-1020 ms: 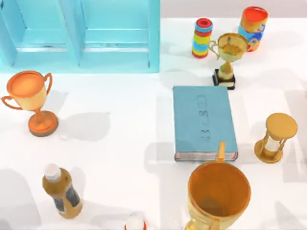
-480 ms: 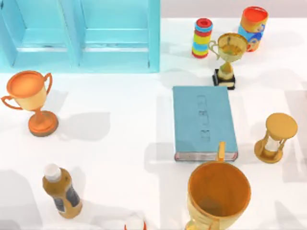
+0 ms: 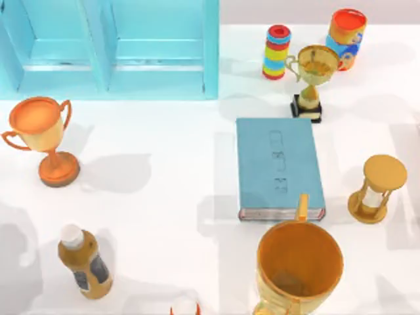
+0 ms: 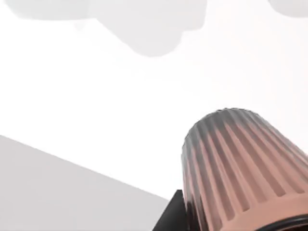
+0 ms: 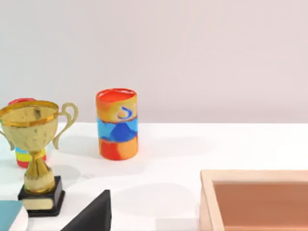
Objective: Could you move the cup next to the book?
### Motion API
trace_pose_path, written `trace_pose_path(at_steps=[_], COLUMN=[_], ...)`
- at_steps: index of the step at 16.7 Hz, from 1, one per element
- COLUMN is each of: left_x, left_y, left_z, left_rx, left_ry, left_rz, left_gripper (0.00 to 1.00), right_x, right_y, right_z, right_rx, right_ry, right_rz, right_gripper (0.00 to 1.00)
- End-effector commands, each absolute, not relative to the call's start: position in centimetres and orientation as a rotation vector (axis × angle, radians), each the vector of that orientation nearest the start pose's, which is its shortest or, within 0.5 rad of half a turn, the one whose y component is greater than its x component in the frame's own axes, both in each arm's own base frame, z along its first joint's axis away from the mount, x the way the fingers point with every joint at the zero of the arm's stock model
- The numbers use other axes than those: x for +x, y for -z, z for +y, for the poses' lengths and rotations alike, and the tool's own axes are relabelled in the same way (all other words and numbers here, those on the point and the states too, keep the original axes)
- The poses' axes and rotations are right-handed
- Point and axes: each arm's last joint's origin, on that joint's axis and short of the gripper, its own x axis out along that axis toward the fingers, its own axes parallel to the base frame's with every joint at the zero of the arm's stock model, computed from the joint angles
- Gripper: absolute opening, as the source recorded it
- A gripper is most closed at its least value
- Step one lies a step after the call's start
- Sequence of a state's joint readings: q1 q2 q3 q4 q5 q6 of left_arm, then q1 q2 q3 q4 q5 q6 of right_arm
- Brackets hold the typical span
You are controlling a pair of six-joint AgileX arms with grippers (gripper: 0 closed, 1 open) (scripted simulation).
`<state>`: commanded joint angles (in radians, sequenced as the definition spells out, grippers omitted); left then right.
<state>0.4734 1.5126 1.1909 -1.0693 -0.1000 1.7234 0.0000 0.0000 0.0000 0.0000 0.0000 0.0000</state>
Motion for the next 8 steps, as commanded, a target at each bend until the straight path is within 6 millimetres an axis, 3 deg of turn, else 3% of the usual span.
trace_pose_path(at_steps=[4, 8], left_x=[30.6, 35.5], left_y=[-27.2, -29.6], left_z=[9.6, 3.0], left_rx=[0.939, 0.673], left_ry=[0.509, 0.301], left_rz=[1.347, 1.286], left_gripper=[0.00, 0.00], right_x=[10.6, 10.6], right_y=[-16.0, -16.0], right_z=[-0.1, -0.1], right_rx=[0.000, 0.000], right_ry=[0.000, 0.000], right_rz=[0.000, 0.000], right_gripper=[1.00, 1.00])
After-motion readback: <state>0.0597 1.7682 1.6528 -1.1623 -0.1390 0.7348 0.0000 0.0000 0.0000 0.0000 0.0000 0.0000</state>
